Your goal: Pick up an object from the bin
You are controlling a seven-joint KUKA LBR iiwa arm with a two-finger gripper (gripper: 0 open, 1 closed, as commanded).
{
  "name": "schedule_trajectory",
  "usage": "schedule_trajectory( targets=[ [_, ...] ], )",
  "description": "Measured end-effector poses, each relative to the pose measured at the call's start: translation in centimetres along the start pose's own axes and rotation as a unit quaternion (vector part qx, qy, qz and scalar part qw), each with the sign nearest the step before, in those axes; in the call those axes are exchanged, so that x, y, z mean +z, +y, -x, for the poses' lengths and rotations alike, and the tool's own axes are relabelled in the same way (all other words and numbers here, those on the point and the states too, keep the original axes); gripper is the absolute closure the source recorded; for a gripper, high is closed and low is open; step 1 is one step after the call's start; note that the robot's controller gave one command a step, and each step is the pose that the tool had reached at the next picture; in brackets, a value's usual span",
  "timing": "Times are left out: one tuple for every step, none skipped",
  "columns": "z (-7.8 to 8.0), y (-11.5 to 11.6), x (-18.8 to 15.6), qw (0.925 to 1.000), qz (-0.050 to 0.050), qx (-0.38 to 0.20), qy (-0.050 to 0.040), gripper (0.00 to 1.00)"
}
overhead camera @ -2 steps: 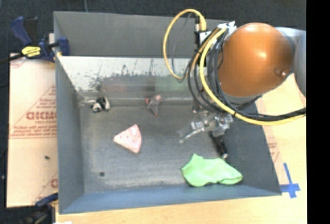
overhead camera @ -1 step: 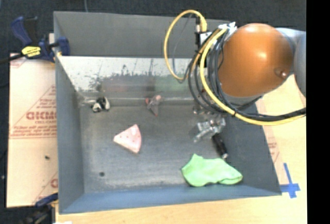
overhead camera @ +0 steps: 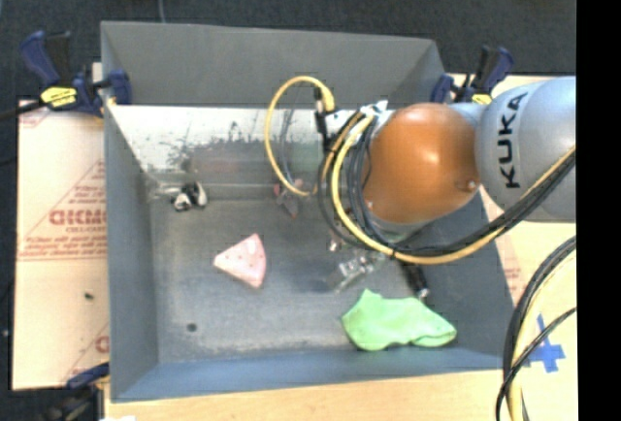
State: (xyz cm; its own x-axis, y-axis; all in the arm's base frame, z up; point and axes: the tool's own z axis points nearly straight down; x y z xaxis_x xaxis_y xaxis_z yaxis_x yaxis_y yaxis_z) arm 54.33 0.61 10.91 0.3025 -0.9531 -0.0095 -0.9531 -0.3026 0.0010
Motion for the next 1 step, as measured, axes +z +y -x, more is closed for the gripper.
schedule_trajectory(
  targets=[
    [-0.05,-4.94,-9.79,0.9271,-0.002,-0.375,0.0004,1.00]
  ],
)
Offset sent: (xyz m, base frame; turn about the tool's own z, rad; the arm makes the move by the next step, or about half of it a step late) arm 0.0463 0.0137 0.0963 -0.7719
